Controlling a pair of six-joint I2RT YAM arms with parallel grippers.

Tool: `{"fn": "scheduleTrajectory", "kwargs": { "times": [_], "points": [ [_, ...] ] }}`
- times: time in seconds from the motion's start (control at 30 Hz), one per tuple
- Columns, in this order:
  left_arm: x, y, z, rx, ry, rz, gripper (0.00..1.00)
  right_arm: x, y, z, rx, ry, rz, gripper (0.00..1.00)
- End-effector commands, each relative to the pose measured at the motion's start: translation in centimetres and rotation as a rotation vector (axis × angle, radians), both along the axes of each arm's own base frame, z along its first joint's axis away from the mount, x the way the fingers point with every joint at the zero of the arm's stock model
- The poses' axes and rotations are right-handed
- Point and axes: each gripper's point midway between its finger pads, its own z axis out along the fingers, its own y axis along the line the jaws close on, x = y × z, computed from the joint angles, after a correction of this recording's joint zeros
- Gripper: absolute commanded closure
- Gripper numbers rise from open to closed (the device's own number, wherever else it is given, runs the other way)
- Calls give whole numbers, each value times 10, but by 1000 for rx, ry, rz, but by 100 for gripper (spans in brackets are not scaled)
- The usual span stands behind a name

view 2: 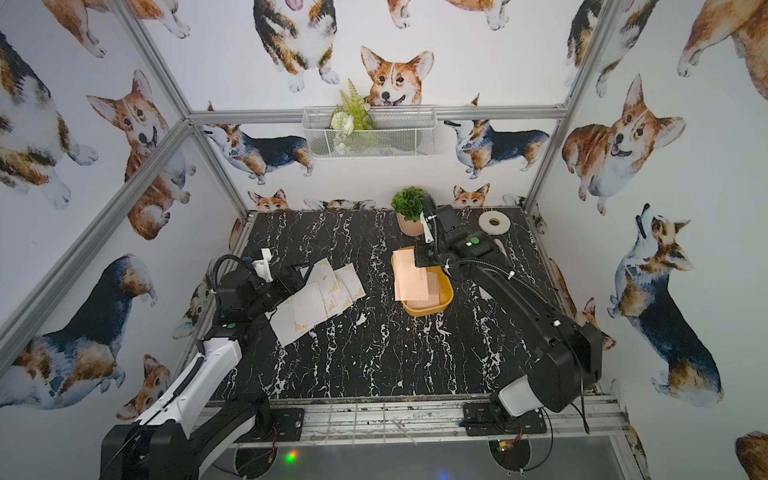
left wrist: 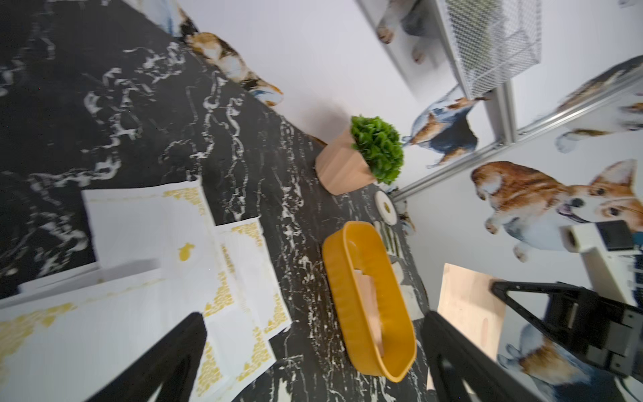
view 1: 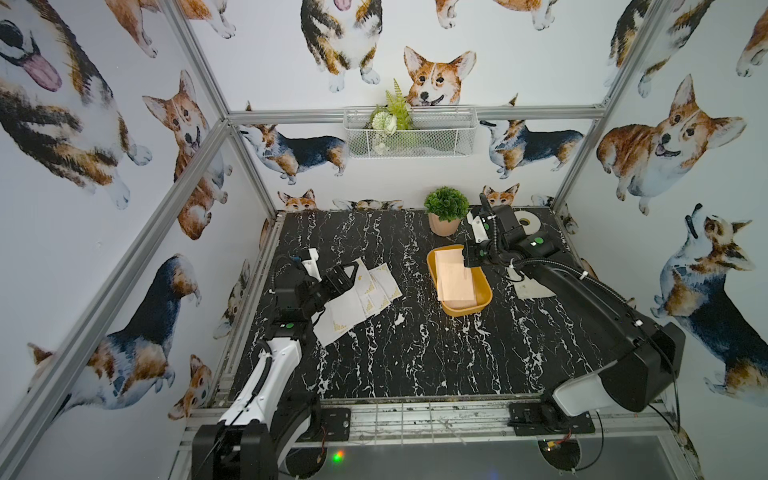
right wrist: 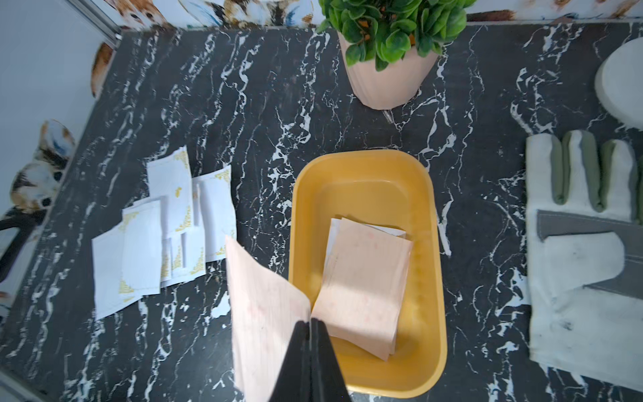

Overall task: Take out the stationery paper from the storage box
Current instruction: Pick up the stationery paper from the storage box.

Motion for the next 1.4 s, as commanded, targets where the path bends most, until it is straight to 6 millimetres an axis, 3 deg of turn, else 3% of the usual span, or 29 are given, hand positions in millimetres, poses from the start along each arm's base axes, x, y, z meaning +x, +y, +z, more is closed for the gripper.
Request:
{"fn": "scheduleTrajectory", "kwargs": {
  "times": [0.0,0.23,0.37,0.67,0.8,0.87,0.93,1.0,1.37],
  "points": [
    [-12,-30,50,-115,-189,-178,0,-14,21,28,203,15,36,100],
    [-41,-101,70,-132,-248,-462,0,-36,64,66,583,66,161,100],
    [-52,-135,71,-104,-244,-569,0,-37,74,71,660,88,185,100],
    [-55,-168,64,-82,-215,-640,2,-44,82,76,675,93,215,100],
    [-58,-179,66,-88,-221,-679,30,-44,81,73,668,96,214,100],
    [-60,-183,68,-92,-225,-692,60,-45,80,71,665,92,213,100],
    [-60,-183,69,-93,-225,-694,83,-46,78,69,658,90,206,100],
    [-62,-181,70,-90,-229,-694,99,-48,77,71,664,74,216,100],
    [-83,-175,86,-60,-288,-735,100,-65,78,97,836,63,364,100]
  ]
}}
